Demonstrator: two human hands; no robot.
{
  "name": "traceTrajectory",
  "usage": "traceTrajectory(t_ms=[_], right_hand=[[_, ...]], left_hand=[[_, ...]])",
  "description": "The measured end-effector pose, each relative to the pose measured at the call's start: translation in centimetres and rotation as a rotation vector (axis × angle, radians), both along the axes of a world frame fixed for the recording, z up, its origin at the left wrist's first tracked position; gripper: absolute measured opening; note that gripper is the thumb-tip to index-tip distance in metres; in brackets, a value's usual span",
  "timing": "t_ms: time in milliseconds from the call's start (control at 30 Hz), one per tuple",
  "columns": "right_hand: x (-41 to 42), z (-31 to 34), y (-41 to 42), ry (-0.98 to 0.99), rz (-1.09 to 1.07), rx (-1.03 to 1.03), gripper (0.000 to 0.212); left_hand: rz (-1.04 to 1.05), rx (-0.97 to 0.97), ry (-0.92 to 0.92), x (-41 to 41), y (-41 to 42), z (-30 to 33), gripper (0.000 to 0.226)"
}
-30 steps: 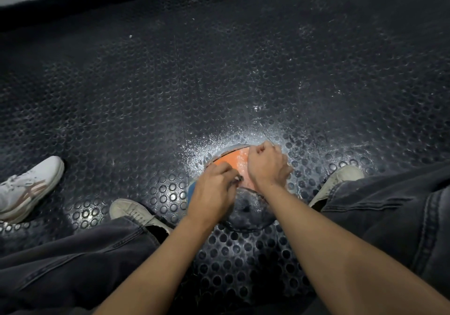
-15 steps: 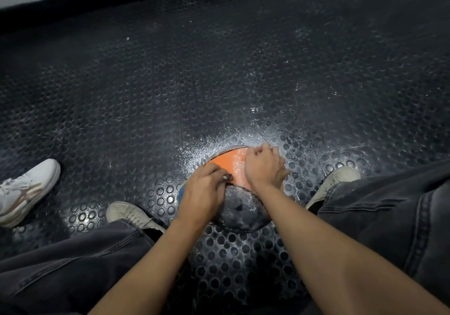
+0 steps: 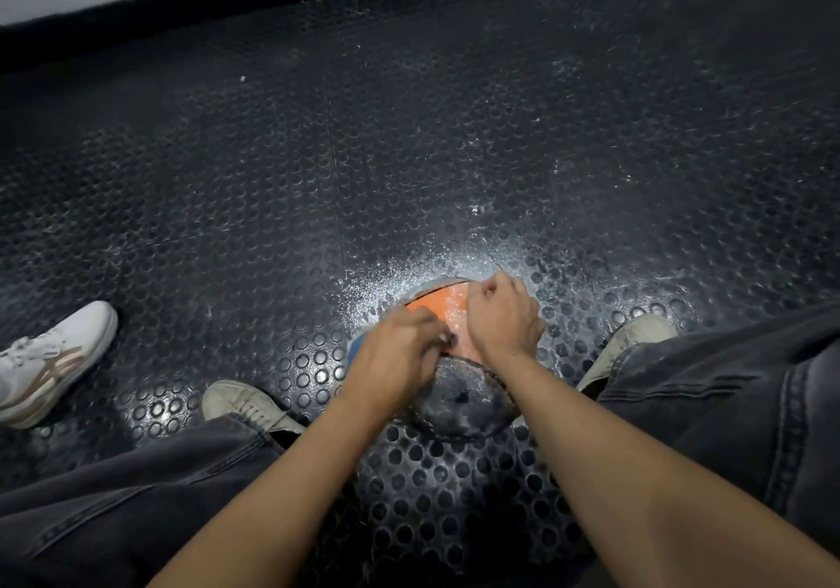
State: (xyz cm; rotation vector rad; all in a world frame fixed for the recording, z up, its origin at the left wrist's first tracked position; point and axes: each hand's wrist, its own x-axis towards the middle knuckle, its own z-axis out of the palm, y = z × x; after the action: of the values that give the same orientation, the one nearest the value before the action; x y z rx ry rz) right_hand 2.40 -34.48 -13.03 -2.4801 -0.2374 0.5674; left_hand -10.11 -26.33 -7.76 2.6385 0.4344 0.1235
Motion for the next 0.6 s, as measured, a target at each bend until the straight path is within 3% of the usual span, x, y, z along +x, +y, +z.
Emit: traceTrajectory(t_ms=[100, 267, 433, 600], right_hand=[[-0.3, 0.5, 0.4, -0.008, 0.021, 0.001, 0.021], [0.0, 0.6, -0.2, -0.011, 0.099, 0.021, 0.02], [-0.3, 0.9, 0.1, -0.034, 0.205, 0.011, 0.019], [0.5, 1.2, -0.3, -0.006, 0.21, 0.047, 0.026]], left_hand=[[0.144, -0.009, -0.013, 1.4, 1.1, 0.1, 0.014], [-0.142, -0.026, 0.081, -0.2, 0.3, 1.0, 0.02], [0.158, -0.023, 0.047, 1.4, 1.9, 0.2, 0.019], [-0.075, -0.102, 0.092, -1.2, -0.3, 0.8, 0.017]])
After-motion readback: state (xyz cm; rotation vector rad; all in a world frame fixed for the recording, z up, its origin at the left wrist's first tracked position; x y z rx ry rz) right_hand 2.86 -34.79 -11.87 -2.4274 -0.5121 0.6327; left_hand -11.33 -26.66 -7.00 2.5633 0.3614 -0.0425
